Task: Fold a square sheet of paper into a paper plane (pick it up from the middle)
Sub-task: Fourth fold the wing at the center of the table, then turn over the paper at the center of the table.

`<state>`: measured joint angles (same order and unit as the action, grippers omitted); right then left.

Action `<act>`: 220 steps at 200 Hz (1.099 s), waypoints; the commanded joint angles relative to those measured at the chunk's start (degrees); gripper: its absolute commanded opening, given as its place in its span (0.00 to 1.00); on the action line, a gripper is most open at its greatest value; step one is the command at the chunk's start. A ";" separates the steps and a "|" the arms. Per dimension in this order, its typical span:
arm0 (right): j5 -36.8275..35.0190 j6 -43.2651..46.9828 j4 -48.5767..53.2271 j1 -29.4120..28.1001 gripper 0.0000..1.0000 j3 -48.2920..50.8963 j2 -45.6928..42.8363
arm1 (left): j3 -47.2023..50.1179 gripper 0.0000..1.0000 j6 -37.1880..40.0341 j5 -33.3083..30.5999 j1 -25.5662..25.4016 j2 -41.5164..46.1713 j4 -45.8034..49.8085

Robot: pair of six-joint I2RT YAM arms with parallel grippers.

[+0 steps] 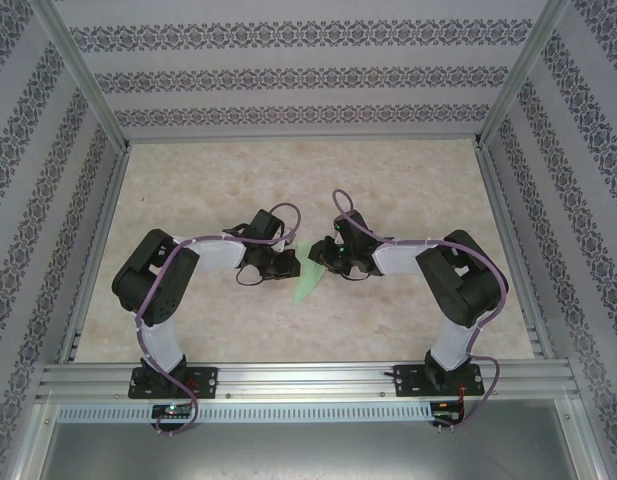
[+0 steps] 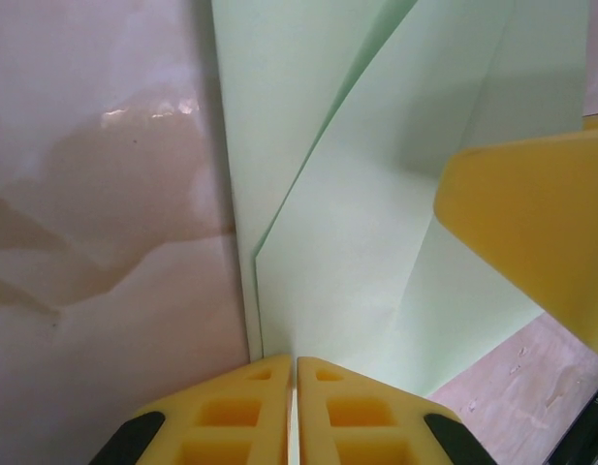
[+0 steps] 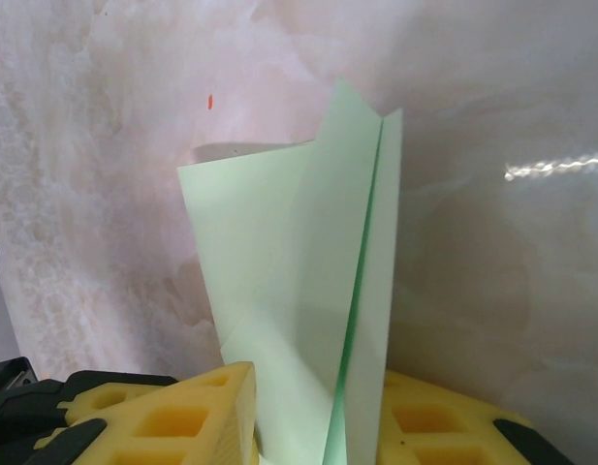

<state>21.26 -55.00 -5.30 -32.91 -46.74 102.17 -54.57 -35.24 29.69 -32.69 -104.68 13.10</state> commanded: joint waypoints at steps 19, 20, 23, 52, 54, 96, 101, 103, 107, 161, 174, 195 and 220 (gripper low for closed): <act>-1.21 1.14 0.81 -0.28 0.26 -0.39 -0.44 | 1.08 0.12 -0.94 -0.34 -0.27 2.28 1.21; -1.21 1.22 0.77 -0.25 0.26 -0.38 -0.37 | 1.11 0.12 -0.91 -0.34 -0.27 2.33 1.13; -1.13 1.34 0.63 -0.19 0.26 -0.40 -0.27 | 1.17 0.12 -1.00 -0.22 -0.32 2.30 0.94; -0.50 1.57 0.61 0.12 0.21 -0.96 0.33 | 0.96 0.12 -1.14 0.04 -0.31 2.32 1.02; -0.51 1.63 0.63 0.12 0.21 -0.98 0.27 | 0.95 0.12 -1.12 -0.02 -0.30 2.37 1.09; 0.32 2.35 0.64 0.91 0.10 -1.08 0.08 | 0.75 0.13 -0.97 -0.35 -0.28 3.27 2.06; 0.45 2.51 0.66 1.00 0.09 -1.08 -0.07 | 0.75 0.13 -0.99 -0.47 -0.27 3.44 2.07; 0.41 2.64 0.71 1.00 0.09 -1.10 -0.16 | 0.77 0.14 -0.97 -0.50 -0.27 3.48 2.07; 0.29 2.77 0.87 1.07 0.09 -1.07 -0.33 | 0.81 0.14 -0.88 -0.58 -0.32 3.67 2.03; -1.50 8.29 9.21 1.75 0.01 -2.78 -6.11 | 2.13 0.15 -1.64 -4.76 -0.23 10.51 2.12; -5.06 11.86 16.07 1.70 0.01 -4.32 -9.65 | 2.87 0.15 -1.86 -7.34 -0.19 13.57 2.65; -13.48 19.42 31.56 1.49 0.01 -9.89 -14.87 | 3.90 0.16 -2.61 -13.98 -0.15 19.06 4.55; -27.08 26.19 48.70 0.81 0.03 -16.65 -18.44 | 4.81 0.17 -3.77 -22.93 0.08 24.86 8.28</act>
<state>10.00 -38.68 23.03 -31.75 -57.12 87.70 -50.74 -37.12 17.47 -32.69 -84.51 16.62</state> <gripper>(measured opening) 0.043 0.166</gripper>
